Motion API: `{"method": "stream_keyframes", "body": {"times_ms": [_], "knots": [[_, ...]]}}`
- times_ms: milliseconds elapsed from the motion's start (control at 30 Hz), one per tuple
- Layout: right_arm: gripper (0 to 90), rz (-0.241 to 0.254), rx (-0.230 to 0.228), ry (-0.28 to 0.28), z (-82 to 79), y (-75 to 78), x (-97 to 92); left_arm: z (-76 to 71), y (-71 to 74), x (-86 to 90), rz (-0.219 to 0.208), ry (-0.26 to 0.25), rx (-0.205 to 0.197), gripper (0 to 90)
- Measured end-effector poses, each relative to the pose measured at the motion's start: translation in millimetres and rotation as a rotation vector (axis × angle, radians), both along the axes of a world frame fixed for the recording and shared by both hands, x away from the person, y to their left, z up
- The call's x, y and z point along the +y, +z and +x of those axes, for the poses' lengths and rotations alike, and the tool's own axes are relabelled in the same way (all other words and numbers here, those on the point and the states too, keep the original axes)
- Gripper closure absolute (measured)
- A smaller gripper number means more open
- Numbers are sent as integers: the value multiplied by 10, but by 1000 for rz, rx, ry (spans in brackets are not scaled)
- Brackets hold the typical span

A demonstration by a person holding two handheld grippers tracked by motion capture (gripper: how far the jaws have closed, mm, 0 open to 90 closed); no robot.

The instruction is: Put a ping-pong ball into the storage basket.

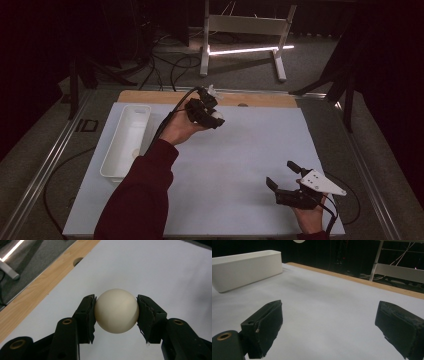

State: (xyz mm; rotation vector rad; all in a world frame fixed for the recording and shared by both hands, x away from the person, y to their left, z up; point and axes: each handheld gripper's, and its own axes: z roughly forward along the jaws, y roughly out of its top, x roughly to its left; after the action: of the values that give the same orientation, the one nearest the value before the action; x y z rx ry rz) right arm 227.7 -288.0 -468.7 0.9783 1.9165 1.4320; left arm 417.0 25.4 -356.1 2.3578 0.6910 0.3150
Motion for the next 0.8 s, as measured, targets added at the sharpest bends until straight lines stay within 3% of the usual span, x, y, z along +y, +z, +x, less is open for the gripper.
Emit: {"method": "stream_keyframes", "body": {"times_ms": [800], "knots": [[72, 1, 1, 1, -3, 3, 6, -45, 54, 118, -1, -23, -1, 517]]}}
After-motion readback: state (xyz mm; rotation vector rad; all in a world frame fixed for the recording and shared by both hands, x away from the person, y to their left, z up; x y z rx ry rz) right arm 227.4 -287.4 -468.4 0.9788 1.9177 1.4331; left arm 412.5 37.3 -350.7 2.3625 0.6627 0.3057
